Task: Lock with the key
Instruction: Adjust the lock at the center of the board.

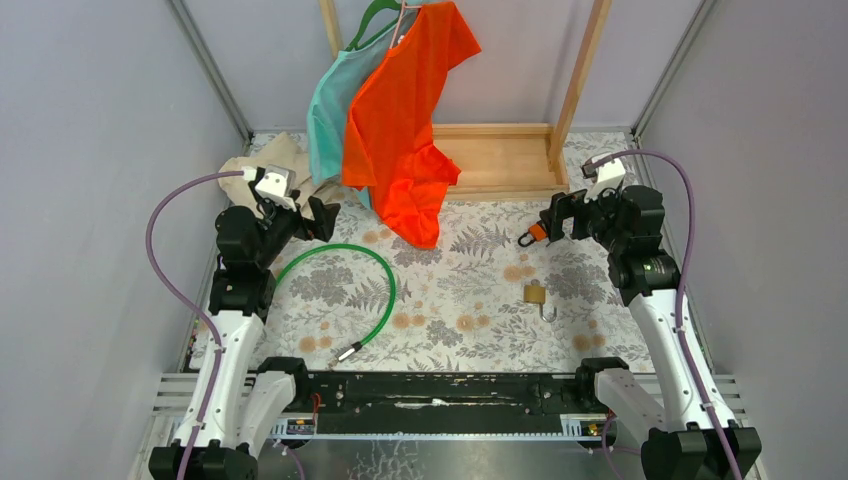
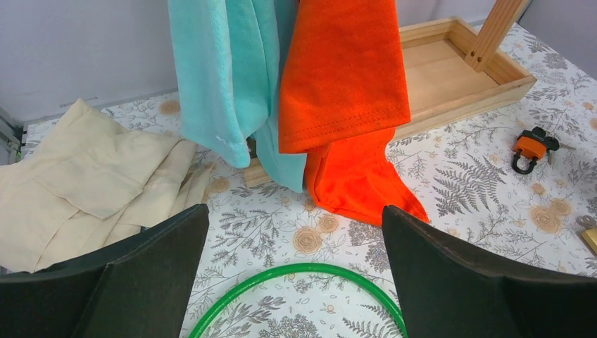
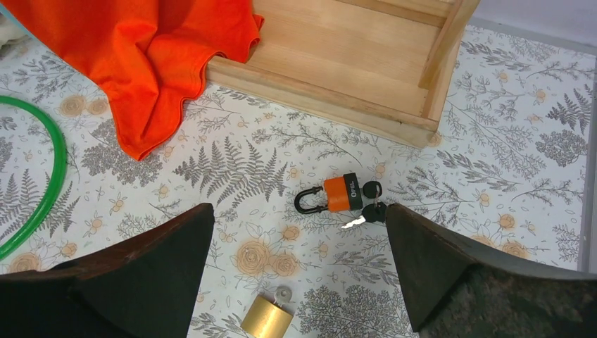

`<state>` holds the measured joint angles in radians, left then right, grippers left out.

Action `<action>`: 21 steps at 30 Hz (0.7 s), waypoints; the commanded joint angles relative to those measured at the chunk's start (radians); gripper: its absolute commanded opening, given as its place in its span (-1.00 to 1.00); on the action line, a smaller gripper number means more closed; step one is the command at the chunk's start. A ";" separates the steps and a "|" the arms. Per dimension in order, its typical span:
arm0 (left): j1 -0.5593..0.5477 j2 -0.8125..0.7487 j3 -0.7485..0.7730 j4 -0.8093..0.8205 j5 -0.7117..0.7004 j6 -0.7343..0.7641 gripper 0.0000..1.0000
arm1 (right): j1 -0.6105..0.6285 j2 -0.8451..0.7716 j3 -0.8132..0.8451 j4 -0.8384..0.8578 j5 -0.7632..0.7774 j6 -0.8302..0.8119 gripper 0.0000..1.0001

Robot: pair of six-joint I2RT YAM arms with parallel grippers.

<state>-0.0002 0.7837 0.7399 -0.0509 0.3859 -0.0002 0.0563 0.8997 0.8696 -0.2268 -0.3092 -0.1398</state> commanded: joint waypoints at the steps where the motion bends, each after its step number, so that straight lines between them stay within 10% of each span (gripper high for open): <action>1: 0.001 -0.017 -0.011 0.087 0.008 -0.013 1.00 | -0.010 -0.030 0.000 0.056 -0.039 0.010 0.98; 21: 0.004 0.023 0.009 0.034 0.108 0.100 1.00 | -0.010 0.002 0.032 -0.076 0.132 -0.167 0.98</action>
<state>0.0010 0.7902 0.7395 -0.0368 0.4469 0.0200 0.0509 0.8871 0.8604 -0.2390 -0.2741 -0.2100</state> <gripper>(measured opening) 0.998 0.990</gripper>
